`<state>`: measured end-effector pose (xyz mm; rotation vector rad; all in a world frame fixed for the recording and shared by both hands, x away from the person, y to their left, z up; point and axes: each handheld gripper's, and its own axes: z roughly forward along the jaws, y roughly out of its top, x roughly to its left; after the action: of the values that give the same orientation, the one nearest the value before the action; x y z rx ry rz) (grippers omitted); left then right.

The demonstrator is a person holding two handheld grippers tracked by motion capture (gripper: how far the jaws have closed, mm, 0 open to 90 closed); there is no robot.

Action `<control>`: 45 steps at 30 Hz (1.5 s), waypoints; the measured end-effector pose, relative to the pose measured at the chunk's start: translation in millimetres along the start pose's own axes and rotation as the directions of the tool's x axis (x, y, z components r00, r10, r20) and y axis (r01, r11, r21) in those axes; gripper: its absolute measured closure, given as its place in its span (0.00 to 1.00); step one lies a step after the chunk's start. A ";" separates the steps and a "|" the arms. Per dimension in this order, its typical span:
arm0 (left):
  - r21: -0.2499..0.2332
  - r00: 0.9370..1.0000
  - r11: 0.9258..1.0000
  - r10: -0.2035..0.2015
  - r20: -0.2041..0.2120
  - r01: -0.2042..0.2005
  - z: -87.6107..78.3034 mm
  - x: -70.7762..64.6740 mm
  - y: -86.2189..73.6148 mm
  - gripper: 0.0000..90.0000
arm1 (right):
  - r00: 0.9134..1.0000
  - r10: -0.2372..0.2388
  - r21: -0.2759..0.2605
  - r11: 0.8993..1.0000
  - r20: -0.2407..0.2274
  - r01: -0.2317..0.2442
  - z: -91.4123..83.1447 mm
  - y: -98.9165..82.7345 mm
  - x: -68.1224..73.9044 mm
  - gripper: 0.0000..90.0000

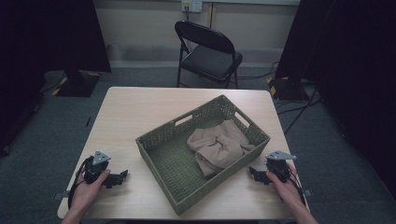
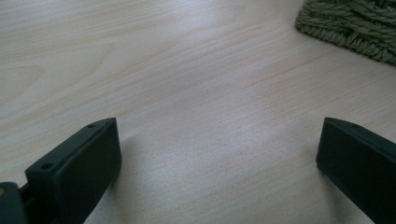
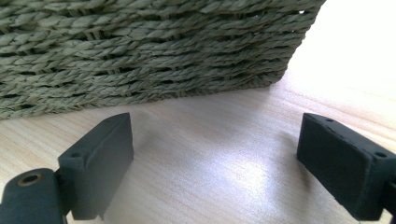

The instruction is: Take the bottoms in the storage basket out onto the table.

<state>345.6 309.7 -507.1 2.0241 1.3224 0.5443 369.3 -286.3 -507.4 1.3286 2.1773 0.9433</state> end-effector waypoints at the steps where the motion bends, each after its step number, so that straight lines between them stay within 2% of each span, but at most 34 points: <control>1: 0.000 1.000 1.000 0.000 0.000 0.000 0.0 0.0 0.0 0.00 | 1.000 0.000 0.000 1.000 0.000 0.000 0.0 0.0 0.0 0.11; 13: 0.000 1.000 1.000 0.003 0.000 -0.003 0.3 0.3 0.3 0.00 | 1.000 0.026 0.023 0.999 -0.001 -0.026 -4.7 1.6 0.3 0.15; 14: -0.003 1.000 1.000 -0.001 0.002 0.001 0.2 0.0 0.0 0.00 | 0.999 0.033 0.019 0.999 -0.022 -0.032 -7.0 3.8 0.4 0.15; 15: -0.003 1.000 1.000 -0.001 0.002 0.001 0.2 0.0 0.0 0.00 | 0.999 0.033 0.019 0.999 -0.022 -0.032 -7.0 3.8 0.4 0.15; 22: -0.003 1.000 1.000 -0.001 0.003 0.001 0.2 0.0 0.0 0.00 | 0.998 -0.006 0.033 0.999 -0.067 0.008 -14.3 7.9 7.5 0.15; 30: -0.003 1.000 1.000 -0.001 0.003 0.001 0.2 0.0 0.0 0.00 | 0.993 0.034 0.027 0.999 -0.111 -0.031 -26.2 8.6 3.4 0.15; 45: -0.003 1.000 1.000 -0.001 0.003 0.001 0.2 0.0 0.0 0.00 | 0.984 0.013 0.026 1.000 -0.177 -0.008 -52.6 24.3 5.8 0.18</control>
<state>345.7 309.6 -507.2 2.0207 1.3201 0.5428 347.1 -290.9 -453.8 1.3132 2.3236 1.0786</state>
